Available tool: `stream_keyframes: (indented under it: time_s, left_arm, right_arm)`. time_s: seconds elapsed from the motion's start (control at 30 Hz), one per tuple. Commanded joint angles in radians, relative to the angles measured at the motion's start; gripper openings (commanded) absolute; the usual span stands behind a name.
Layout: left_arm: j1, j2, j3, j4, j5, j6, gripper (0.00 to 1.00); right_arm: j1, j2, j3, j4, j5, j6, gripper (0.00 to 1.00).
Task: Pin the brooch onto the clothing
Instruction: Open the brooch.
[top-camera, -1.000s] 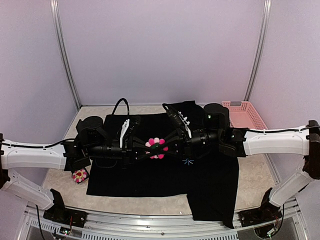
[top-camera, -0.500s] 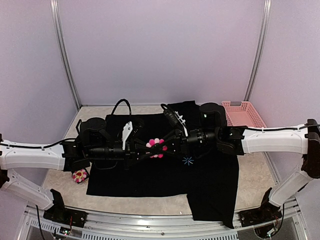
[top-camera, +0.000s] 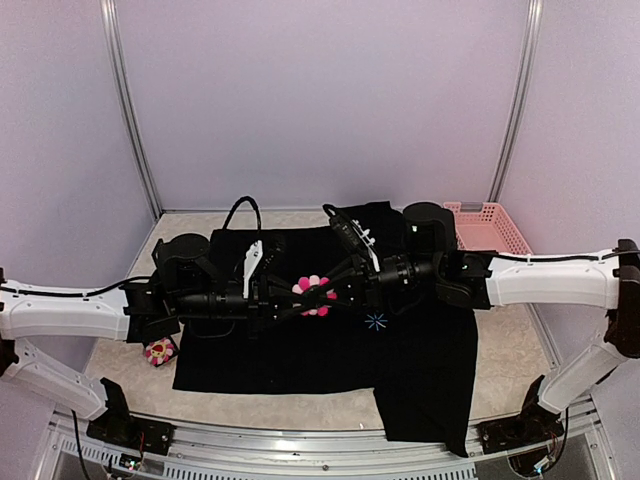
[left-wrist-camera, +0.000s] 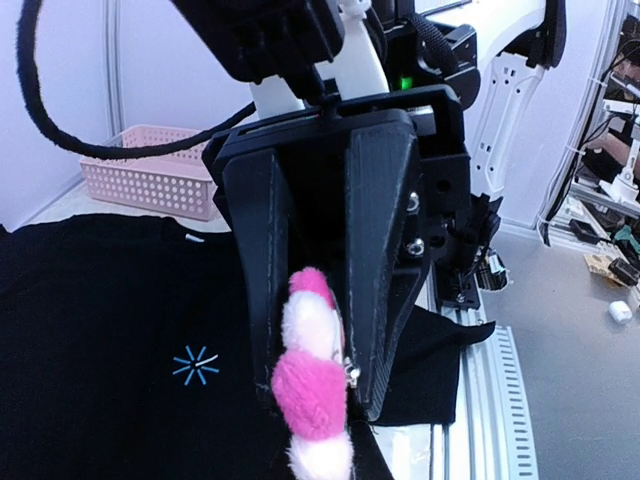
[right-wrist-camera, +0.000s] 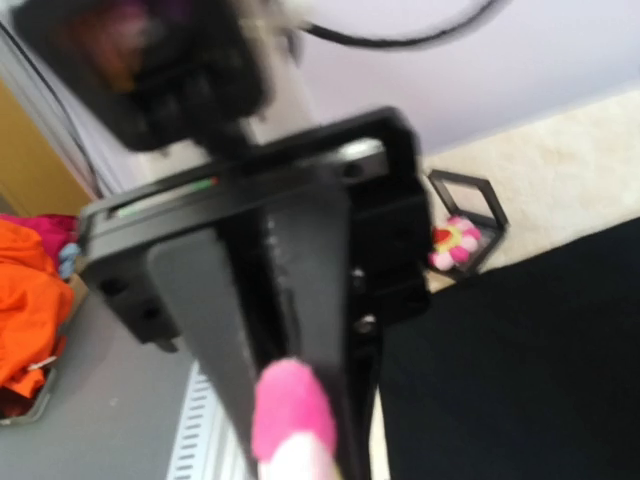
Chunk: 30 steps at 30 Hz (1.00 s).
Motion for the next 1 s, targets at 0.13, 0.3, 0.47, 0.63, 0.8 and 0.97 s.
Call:
stream_keyframes:
  time_s: [0.13,0.3,0.47,0.63,0.8,0.97]
  left_arm:
    - [-0.021,-0.028,0.009,0.138,0.163,-0.032,0.0]
    - [-0.011,-0.022,-0.011,0.174,0.166,-0.057,0.12]
    - [0.005,-0.012,-0.021,0.201,0.109,-0.108,0.31]
    - [0.001,-0.005,-0.017,0.191,-0.016,-0.114,0.34]
    - [0.002,-0.029,-0.019,0.169,-0.118,-0.099,0.33]
    - [0.001,-0.017,-0.007,0.128,-0.143,-0.087,0.21]
  right_arm:
    - [-0.022,-0.015,-0.043,0.124,0.017,0.013,0.02]
    - [-0.023,-0.012,-0.06,0.205,0.025,0.042,0.0]
    - [-0.02,-0.011,-0.066,0.27,0.062,0.071,0.0]
    - [0.005,-0.001,-0.063,0.259,0.206,0.069,0.0]
    - [0.032,0.005,-0.063,0.247,0.319,0.064,0.0]
    - [0.044,0.012,-0.055,0.26,0.319,0.067,0.0]
